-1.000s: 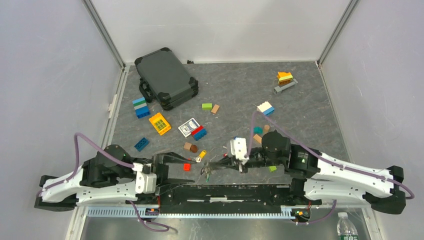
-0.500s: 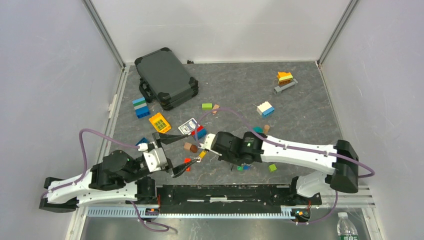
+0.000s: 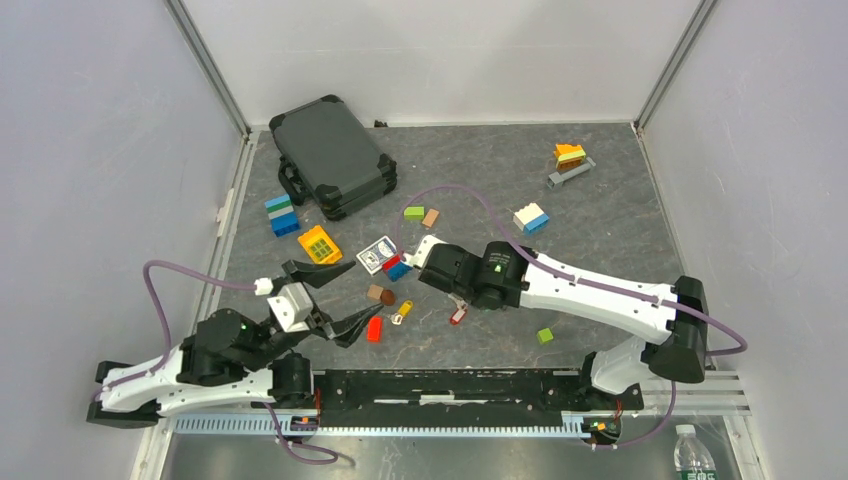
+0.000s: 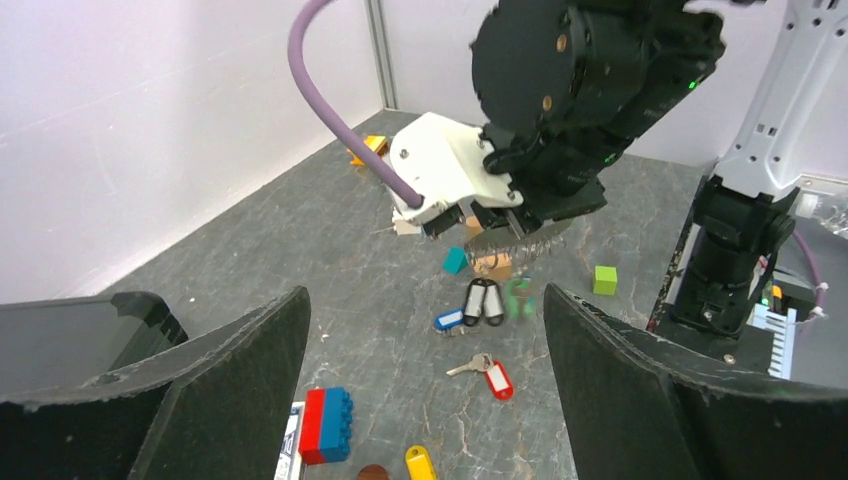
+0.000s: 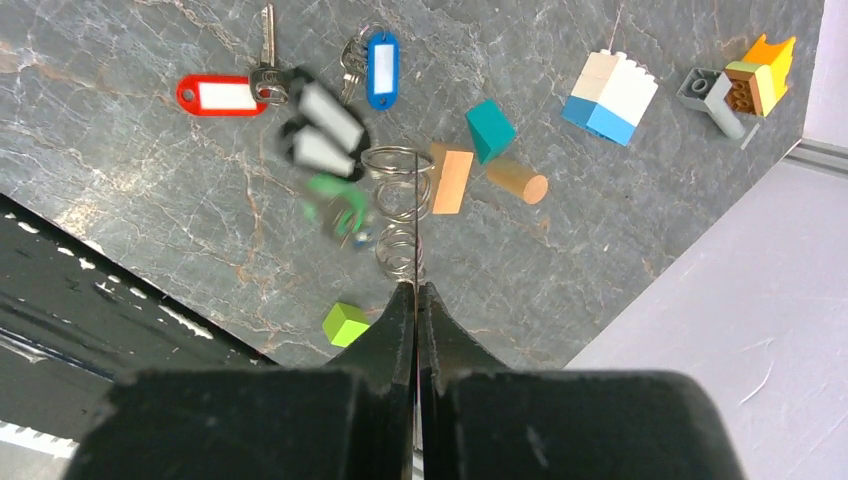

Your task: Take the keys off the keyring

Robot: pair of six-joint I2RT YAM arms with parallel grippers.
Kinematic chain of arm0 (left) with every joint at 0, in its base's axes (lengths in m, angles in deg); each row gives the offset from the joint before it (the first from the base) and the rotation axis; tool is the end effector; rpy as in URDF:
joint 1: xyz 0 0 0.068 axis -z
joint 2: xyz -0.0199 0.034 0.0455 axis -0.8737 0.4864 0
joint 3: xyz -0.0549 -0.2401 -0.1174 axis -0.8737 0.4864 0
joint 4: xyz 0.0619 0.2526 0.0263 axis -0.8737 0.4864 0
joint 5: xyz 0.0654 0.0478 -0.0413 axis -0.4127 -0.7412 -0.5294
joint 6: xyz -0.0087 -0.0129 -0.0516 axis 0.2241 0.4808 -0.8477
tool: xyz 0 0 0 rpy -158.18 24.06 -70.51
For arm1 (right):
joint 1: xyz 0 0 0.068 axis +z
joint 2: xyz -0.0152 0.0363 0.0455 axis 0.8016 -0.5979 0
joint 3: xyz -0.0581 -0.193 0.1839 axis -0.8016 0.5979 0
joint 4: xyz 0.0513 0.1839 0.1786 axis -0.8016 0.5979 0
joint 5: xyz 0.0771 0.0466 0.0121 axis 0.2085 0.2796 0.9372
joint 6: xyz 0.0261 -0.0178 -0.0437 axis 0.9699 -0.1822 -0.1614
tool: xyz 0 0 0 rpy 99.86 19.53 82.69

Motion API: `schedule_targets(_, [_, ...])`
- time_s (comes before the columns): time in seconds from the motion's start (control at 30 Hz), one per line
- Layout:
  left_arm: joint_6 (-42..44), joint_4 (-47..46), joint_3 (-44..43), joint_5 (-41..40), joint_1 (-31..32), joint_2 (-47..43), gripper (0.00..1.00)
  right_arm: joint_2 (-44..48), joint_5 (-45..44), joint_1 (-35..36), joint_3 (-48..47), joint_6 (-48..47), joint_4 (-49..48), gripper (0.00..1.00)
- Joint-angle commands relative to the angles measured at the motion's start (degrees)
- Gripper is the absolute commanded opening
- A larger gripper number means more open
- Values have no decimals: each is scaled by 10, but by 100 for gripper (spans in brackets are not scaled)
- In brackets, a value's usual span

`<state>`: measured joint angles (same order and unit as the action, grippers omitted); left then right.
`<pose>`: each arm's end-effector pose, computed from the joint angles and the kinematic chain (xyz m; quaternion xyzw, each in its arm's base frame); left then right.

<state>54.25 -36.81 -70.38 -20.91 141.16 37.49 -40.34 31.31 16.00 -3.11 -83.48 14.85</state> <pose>0.0242 -0.0585 0.3442 0.3338 0.5436 -0.3278 0.6968 0.1149 0.2515 0.3111 -0.4722 0.8278 -0.1228 0.2769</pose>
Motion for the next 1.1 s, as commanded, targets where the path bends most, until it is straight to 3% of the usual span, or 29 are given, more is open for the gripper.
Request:
schedule_targets(0.0, [-32, -49, 31, -25, 2, -2, 93, 2, 1, 2, -45, -27, 12, 0])
schedule_targets(0.17, [-19, -120, 76, -12, 2, 5, 100, 27, 42, 2, -76, -57, 12, 0])
schedule_targets(0.37, [19, -265, 142, -4, 2, 37, 100, 44, 64, 2, -103, -92, 14, 0])
schedule_targets(0.63, [36, -388, 183, -34, 2, 116, 100, 64, 100, 2, -115, -119, -9, 0])
schedule_targets(0.9, [-12, -494, 228, -55, -3, 184, 100, 90, 136, 2, -110, -140, -22, 0])
schedule_targets(0.97, [-55, -513, 239, -51, -26, 193, 100, 98, 153, 2, -106, -148, -27, 0])
schedule_targets(1.07, [-139, -519, 253, 28, -108, 201, 100, 112, 172, 1, -96, -156, -36, 0])
